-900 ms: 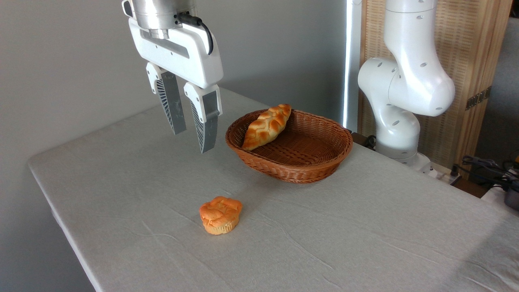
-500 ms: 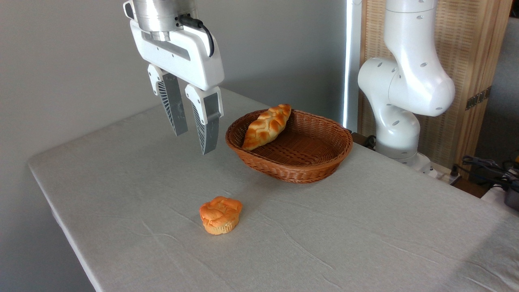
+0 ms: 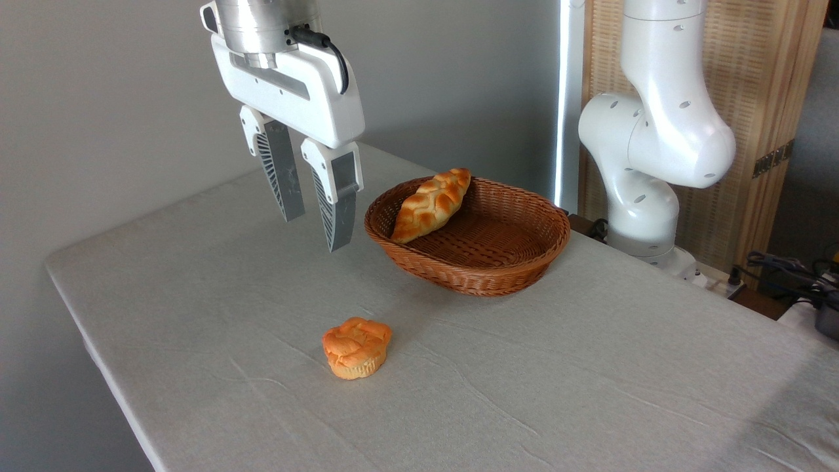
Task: Put bread into the basket
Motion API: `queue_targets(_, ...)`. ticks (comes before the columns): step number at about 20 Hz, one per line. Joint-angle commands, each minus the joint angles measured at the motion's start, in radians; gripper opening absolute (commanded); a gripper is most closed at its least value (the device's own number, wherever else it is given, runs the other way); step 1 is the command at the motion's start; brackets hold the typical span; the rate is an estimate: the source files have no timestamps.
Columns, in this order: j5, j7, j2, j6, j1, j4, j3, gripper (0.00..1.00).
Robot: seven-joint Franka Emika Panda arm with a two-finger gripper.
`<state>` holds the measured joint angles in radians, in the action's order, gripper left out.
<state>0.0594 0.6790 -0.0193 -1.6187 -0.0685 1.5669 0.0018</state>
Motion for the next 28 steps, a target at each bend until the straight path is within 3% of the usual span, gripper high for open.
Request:
queue_targets(1, 0.002, 0.019, 0.018, -0.033, -0.001, 0.025, 0.009, 1.0)
queue_targets(14, 0.003, 0.013, 0.018, -0.073, -0.001, 0.035, 0.009, 1.0)
queue_targets(23, -0.003, 0.02, 0.073, -0.234, 0.001, 0.22, 0.001, 1.0)
queue_targets(28, -0.154, 0.076, 0.073, -0.242, -0.007, 0.329, -0.06, 1.0)
